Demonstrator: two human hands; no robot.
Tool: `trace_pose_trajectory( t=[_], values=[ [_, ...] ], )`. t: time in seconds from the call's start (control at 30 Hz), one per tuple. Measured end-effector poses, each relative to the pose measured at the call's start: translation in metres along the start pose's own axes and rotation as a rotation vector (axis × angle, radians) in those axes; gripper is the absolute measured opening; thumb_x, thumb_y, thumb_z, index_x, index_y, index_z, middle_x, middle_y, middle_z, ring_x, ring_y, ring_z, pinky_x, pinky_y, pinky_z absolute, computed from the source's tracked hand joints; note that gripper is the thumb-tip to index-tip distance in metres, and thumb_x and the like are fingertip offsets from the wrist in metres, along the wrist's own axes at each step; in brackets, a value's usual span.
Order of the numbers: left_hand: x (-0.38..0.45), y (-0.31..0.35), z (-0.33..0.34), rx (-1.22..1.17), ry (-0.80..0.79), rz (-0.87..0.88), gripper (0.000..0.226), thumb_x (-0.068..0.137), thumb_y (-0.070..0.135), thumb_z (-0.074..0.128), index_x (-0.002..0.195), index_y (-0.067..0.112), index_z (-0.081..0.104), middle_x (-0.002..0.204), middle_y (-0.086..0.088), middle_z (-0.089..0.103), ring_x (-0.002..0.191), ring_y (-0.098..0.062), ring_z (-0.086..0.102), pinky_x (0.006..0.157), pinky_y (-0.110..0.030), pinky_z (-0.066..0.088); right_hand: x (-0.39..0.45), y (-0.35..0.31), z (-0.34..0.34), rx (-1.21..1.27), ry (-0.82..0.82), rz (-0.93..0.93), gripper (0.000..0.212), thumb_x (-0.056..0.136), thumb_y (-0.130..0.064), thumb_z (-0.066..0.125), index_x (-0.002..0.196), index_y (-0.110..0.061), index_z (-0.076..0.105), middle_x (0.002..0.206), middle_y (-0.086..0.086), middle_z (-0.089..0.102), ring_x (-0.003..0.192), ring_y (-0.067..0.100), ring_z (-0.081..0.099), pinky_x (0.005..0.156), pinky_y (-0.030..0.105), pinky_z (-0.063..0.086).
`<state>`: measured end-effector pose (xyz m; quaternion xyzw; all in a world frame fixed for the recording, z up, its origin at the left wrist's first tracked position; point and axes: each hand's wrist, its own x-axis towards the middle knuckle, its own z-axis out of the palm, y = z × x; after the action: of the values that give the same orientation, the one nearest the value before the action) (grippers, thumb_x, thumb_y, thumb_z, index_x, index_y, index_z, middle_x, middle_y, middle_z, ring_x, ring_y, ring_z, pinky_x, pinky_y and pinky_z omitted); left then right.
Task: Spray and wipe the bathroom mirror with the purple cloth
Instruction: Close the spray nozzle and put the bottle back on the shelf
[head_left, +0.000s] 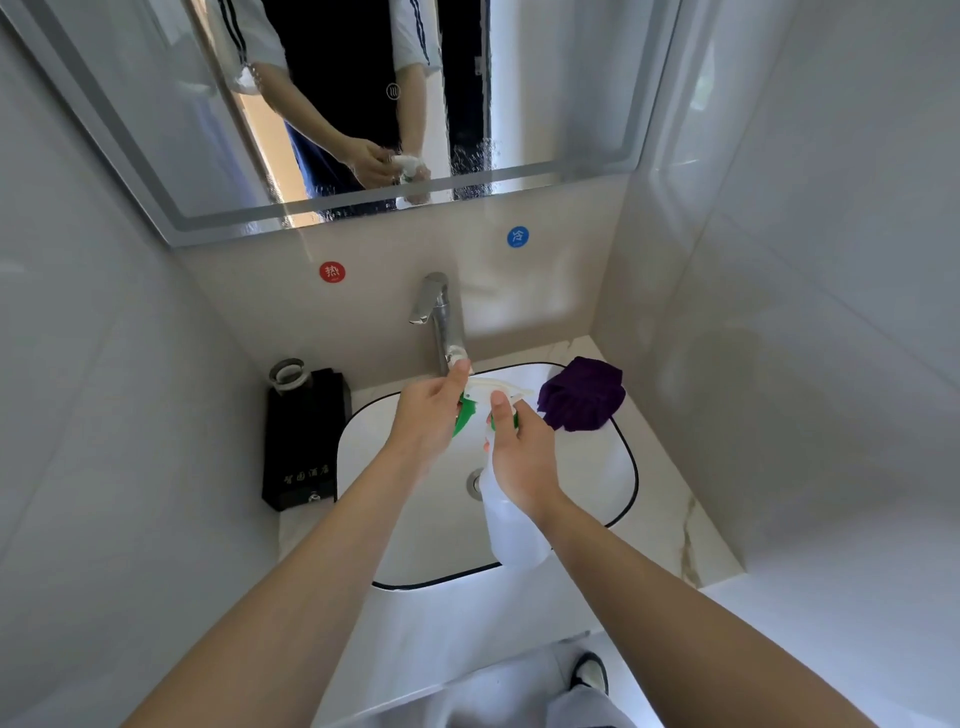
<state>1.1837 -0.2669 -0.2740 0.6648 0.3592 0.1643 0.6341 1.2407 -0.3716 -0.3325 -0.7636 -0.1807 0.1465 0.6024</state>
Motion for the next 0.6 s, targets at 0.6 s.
trace_pose_trajectory(
  t=[0.6],
  values=[
    [0.003,0.006,-0.014,0.044,0.049,0.06,0.026,0.099,0.022,0.069,0.08,0.006,0.067,0.07,0.003,0.074,0.066,-0.005,0.072,0.081,-0.031,0.057,0.002,-0.002,0.002,-0.026,0.004,0.04,0.07,0.087,-0.08,0.034,0.076,-0.014,0.054,0.074,0.015,0.065,0.074,0.036,0.063,0.076,0.051,0.054]
  ],
)
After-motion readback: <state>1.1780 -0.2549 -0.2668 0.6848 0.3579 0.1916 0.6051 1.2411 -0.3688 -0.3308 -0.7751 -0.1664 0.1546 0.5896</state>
